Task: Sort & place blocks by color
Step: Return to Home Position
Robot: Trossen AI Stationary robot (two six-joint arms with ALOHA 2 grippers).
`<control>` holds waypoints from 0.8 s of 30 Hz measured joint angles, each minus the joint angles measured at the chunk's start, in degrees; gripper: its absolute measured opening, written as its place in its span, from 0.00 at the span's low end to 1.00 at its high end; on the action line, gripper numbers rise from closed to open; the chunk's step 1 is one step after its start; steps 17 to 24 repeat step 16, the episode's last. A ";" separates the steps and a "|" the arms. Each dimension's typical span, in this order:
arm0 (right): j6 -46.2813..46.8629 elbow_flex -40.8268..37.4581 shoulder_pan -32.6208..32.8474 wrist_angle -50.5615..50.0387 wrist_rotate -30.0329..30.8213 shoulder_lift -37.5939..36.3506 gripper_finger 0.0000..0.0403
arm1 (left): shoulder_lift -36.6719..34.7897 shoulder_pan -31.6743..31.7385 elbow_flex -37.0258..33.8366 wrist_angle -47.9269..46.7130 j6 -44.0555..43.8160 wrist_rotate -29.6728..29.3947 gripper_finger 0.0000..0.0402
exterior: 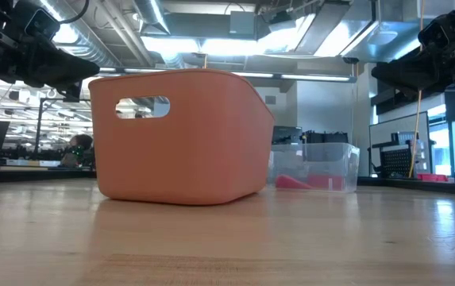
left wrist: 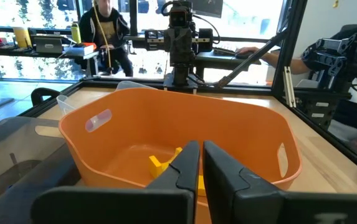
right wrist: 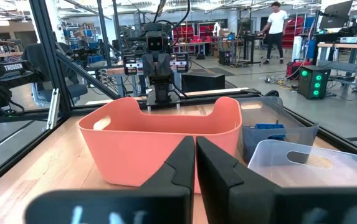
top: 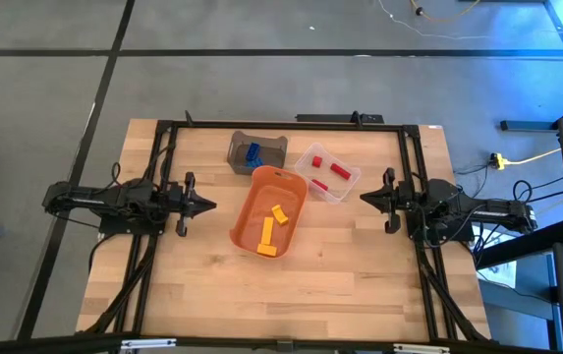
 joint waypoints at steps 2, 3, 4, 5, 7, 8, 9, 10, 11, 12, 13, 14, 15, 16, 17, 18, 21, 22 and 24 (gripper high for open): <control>0.00 0.00 0.00 0.01 0.00 0.00 0.05 | 0.00 0.01 0.00 0.01 0.00 0.01 0.02; 0.00 0.00 0.00 0.00 0.01 0.00 0.05 | 0.00 0.01 0.00 0.01 0.02 0.01 0.02; 0.00 0.00 0.00 0.01 0.00 0.00 0.05 | 0.00 -0.01 0.00 0.01 0.00 0.00 0.02; 0.00 0.00 0.02 0.02 0.00 0.00 0.05 | 0.00 0.00 0.00 0.00 0.00 0.01 0.01; 0.00 0.00 0.00 0.00 0.00 0.00 0.05 | 0.00 0.01 0.00 0.01 0.02 0.01 0.01; 0.00 0.00 0.00 0.02 0.00 0.00 0.05 | 0.00 0.01 0.00 0.00 0.00 0.00 0.01; 0.00 0.00 0.00 0.00 0.01 0.00 0.05 | 0.00 0.00 0.00 -0.01 0.01 -0.01 0.00; 0.00 0.00 0.00 0.01 0.00 0.00 0.05 | 0.00 0.01 0.01 -0.01 0.01 0.00 0.00; 0.00 0.00 0.00 0.01 0.00 0.00 0.05 | 0.00 -0.01 0.00 0.01 0.00 0.00 0.00; 0.00 0.00 0.00 0.00 0.00 0.00 0.05 | 0.00 0.01 0.00 0.00 0.02 0.01 0.00; 0.00 0.00 0.00 0.01 0.00 0.00 0.05 | 0.00 -0.01 0.00 0.01 0.00 0.01 0.00; 0.00 0.00 0.00 0.02 0.00 0.00 0.05 | 0.00 -0.01 0.00 -0.01 0.00 0.01 0.01; 0.00 0.00 0.00 0.00 0.00 0.00 0.05 | 0.00 -0.01 0.00 0.01 0.00 0.01 0.01; 0.00 0.00 0.00 0.02 0.00 0.00 0.05 | 0.00 0.01 0.00 0.00 0.01 -0.01 0.02; 0.00 0.00 0.00 0.02 0.00 0.00 0.05 | 0.00 0.01 0.00 0.00 0.01 -0.01 0.02; 0.00 0.00 0.00 0.02 0.00 0.00 0.05 | 0.00 0.01 0.00 0.00 0.01 -0.01 0.02; 0.00 0.00 0.00 0.02 0.00 0.00 0.05 | 0.00 0.01 0.00 0.00 0.01 -0.01 0.02; 0.00 0.00 0.00 0.02 0.00 0.00 0.05 | 0.00 0.01 0.00 0.00 0.01 -0.01 0.02; 0.00 0.00 0.00 0.02 0.00 0.00 0.05 | 0.00 0.01 0.00 0.00 0.01 -0.01 0.02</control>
